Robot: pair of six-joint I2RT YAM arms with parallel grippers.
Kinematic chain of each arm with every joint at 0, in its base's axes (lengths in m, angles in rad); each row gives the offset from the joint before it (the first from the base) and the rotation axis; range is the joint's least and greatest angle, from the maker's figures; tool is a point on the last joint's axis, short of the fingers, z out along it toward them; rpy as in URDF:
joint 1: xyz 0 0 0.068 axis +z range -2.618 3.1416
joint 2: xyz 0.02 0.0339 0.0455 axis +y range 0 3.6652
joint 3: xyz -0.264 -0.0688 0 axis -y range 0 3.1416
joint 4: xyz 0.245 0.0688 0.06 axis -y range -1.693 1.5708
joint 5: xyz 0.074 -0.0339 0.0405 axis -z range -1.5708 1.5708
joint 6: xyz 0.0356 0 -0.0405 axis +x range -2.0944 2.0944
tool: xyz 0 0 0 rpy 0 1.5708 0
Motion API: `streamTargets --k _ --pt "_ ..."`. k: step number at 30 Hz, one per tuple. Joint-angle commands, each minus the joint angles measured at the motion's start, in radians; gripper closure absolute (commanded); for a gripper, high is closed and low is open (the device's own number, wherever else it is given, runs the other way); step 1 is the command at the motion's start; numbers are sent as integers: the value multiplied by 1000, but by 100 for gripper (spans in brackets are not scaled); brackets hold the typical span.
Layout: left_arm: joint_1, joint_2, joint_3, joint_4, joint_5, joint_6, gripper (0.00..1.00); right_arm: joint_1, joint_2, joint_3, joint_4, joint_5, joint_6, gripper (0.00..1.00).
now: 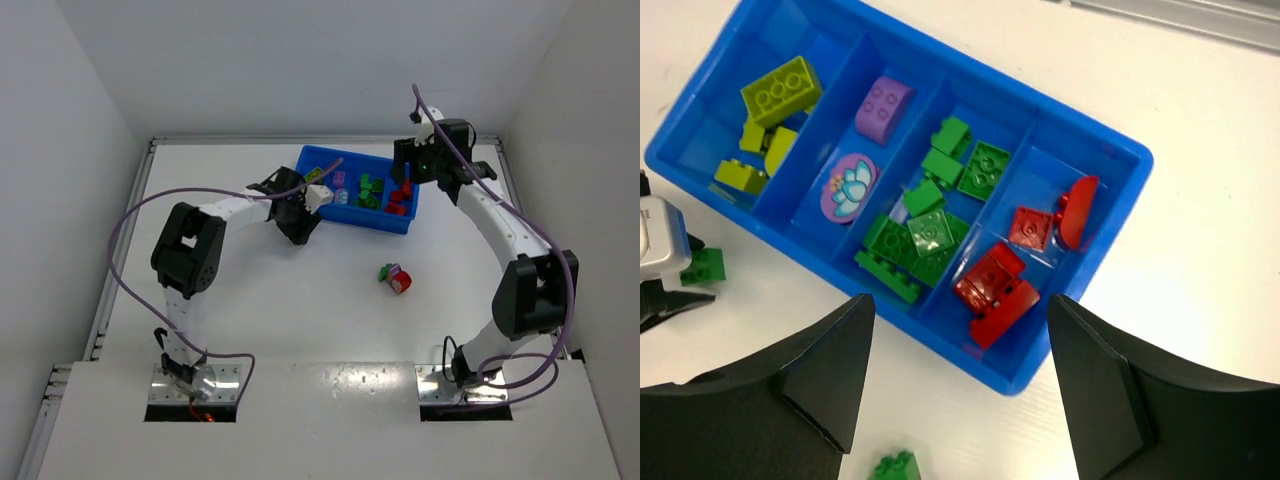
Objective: Sort the legos into containers by color
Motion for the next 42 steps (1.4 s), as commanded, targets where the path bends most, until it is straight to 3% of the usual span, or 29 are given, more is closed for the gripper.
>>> streamTargets --k 1,4,8,12,13,15,18,21,26,30,38,42 --pt "-15 26 37 4 -10 19 42 -23 -75 -30 16 9 -11 30" --pt "-24 35 37 -5 -22 29 42 -32 -84 -41 7 9 -11 30" --pt "-24 35 37 -5 -32 29 50 -41 -94 -50 -3 0 -11 30" --pt "-24 6 37 -14 -7 41 75 -51 -104 -50 -3 -9 -21 30" --pt "-24 -12 26 -14 51 50 85 -60 -104 -60 -3 -9 -21 30" --pt "-24 -92 26 -14 169 68 90 -72 -136 -88 -13 -9 -30 30" --pt "-50 -195 87 -14 261 15 90 -103 -208 -160 -49 -31 -30 30" --pt "-63 -191 193 6 261 -103 90 -118 -270 -247 -108 -119 -56 30" --pt "-72 -51 425 -6 226 -177 90 -141 -399 -384 -258 -419 -208 30" --pt "-63 119 599 -40 226 -224 90 -141 -463 -430 -343 -459 -327 30" --pt "-63 328 778 -49 217 -271 89 -118 -492 -430 -475 -459 -447 30" --pt "-63 389 824 -49 185 -280 68 -106 -479 -421 -498 -459 -501 30"
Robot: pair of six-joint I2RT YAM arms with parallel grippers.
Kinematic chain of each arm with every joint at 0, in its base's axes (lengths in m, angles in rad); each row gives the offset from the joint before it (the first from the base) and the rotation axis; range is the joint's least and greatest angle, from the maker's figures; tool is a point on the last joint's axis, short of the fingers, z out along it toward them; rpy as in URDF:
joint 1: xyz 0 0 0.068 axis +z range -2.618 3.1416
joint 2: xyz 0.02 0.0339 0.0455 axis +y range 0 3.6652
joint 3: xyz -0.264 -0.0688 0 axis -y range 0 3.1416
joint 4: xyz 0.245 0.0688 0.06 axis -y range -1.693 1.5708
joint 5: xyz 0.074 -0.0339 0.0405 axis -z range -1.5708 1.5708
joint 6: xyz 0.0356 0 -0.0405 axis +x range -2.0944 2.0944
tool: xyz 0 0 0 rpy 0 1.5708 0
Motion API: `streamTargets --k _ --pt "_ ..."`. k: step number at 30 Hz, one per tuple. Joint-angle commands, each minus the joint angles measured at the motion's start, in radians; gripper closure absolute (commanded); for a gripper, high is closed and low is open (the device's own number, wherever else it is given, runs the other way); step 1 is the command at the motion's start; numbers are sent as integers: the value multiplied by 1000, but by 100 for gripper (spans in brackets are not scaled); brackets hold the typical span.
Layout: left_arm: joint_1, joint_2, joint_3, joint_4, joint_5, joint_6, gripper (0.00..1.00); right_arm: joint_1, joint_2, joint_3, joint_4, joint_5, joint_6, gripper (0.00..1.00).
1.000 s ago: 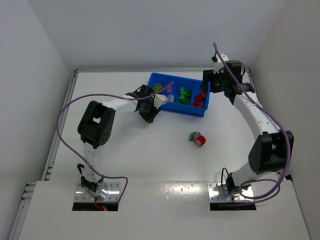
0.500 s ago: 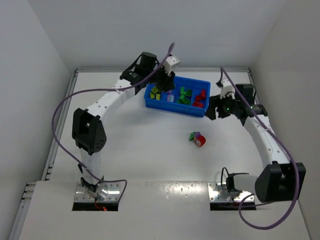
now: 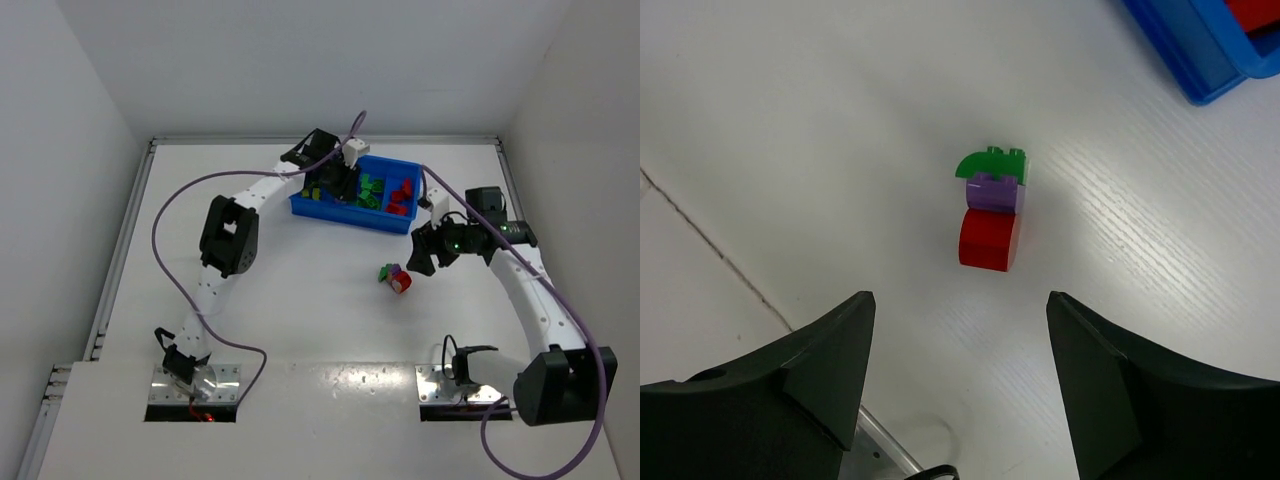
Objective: Sort the legos into containers by color
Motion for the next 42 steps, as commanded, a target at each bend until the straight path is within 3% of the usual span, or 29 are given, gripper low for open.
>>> streamTargets --k 1,3,4,9,19,29,34,41,42 --pt "4 -12 88 16 -38 -26 50 26 12 11 -44 -27 -80 30" --pt "4 -1 88 26 -68 -36 37 40 27 11 -44 -27 -105 30" --pt "4 -1 88 26 -93 -36 25 60 44 20 -44 -27 -126 30" --pt "13 -68 21 35 -114 -58 13 124 102 20 -44 -17 -148 30" --pt "96 -389 -232 121 -115 -142 11 259 230 -1 82 174 -113 29" --pt "144 -585 -415 139 -114 -142 11 268 333 -14 136 311 -82 29" --pt "165 -619 -456 148 -123 -142 11 279 342 -35 136 311 -82 42" --pt "196 -628 -501 179 -79 -190 11 288 351 -66 90 279 -119 45" --pt "205 -628 -514 193 -65 -205 11 288 351 -75 90 279 -119 49"
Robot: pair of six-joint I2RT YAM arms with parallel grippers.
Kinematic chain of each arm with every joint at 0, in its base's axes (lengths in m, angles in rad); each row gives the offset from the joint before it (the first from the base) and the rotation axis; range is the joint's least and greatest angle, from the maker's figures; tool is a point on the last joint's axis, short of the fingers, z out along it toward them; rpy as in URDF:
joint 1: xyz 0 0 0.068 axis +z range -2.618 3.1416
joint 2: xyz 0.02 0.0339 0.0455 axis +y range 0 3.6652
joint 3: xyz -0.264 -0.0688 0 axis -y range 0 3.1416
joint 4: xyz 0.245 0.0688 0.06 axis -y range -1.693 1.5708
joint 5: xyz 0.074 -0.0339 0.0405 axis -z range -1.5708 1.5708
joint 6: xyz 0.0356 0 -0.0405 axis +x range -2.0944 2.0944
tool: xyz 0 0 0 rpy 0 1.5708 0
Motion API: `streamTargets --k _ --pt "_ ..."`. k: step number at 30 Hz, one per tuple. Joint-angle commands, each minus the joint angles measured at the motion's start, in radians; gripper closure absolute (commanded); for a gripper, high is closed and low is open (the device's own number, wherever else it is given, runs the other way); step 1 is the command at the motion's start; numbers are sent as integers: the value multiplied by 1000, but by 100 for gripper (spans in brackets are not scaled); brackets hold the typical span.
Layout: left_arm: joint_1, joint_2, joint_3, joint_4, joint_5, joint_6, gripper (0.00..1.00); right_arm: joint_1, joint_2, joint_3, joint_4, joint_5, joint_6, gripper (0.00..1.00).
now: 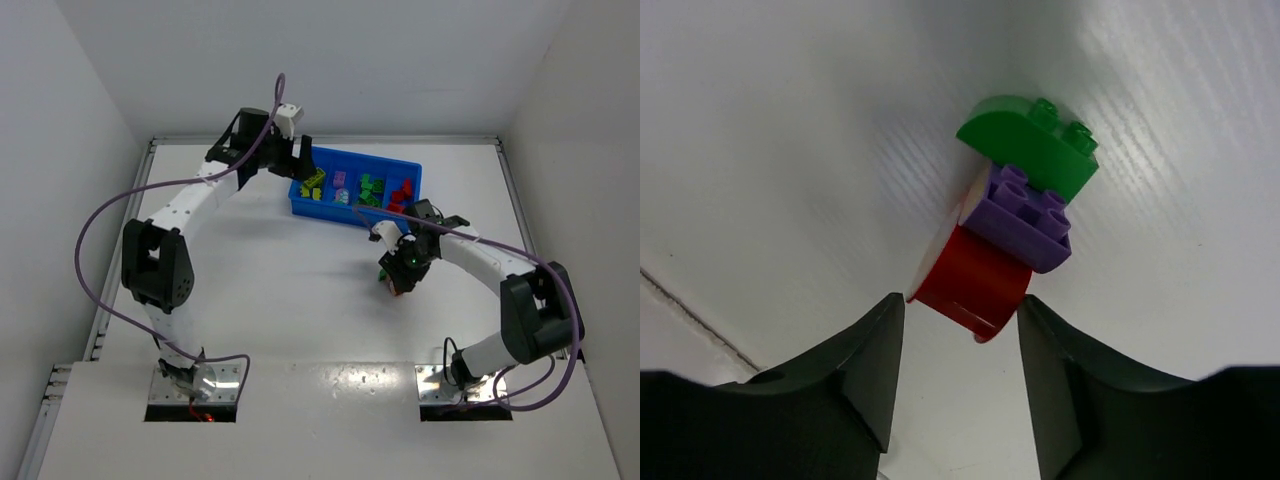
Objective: Sort the legos into containers by color
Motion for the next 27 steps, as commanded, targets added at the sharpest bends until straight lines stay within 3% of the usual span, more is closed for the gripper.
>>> streamTargets --k 1,11,16,21,27 --pt "28 -50 -37 60 57 -50 11 7 8 -26 -9 -12 -19 52" --pt "61 -109 -255 239 279 -217 13 7 18 -17 25 -3 -62 96" --pt "52 -168 -424 386 572 -250 14 -13 -27 35 7 -84 -108 99" --pt "-9 -113 -383 287 804 -202 14 -4 -110 71 68 -195 -134 100" --pt "-75 -30 -274 170 838 -121 17 44 -139 132 171 -215 -111 100"
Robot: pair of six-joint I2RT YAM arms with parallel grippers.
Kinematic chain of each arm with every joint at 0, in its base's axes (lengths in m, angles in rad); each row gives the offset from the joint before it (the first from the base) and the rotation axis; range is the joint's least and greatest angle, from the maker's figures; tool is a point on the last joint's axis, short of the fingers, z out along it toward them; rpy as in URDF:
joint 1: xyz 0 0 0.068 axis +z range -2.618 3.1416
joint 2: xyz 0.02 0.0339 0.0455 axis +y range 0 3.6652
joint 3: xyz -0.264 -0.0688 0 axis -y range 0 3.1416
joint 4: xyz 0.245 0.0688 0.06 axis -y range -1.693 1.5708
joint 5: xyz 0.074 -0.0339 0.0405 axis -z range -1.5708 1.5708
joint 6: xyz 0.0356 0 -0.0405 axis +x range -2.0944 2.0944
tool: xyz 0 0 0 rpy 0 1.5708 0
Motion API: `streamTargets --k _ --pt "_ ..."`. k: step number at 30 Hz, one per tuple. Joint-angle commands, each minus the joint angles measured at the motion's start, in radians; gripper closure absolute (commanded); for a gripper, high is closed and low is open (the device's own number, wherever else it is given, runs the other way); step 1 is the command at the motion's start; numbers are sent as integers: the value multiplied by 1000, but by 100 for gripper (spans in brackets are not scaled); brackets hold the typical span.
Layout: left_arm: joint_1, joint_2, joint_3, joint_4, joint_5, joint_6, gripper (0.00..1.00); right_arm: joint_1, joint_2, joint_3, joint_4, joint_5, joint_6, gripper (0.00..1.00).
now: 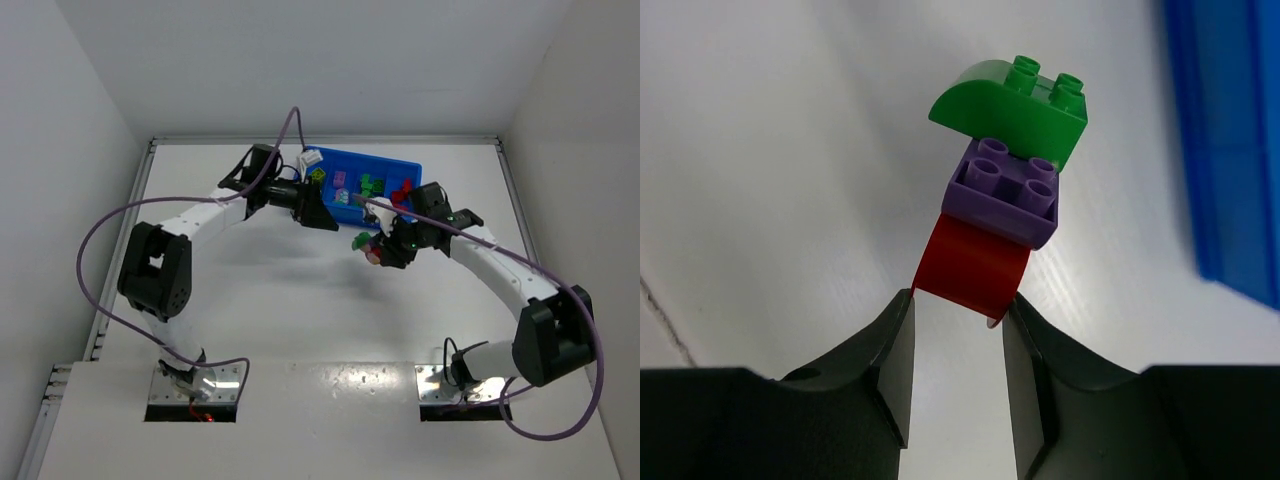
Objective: Sort the legos into containers by color
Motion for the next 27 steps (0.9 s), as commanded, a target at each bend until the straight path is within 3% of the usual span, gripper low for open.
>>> streamTargets --k 1,12,27 --pt "-29 65 103 -109 103 80 17 27 -22 71 115 -50 -8 100" --pt "-64 133 175 -162 15 105 18 120 -22 147 135 -15 43 100" --pt "-64 142 185 -200 -85 150 19 149 -93 82 126 14 52 100"
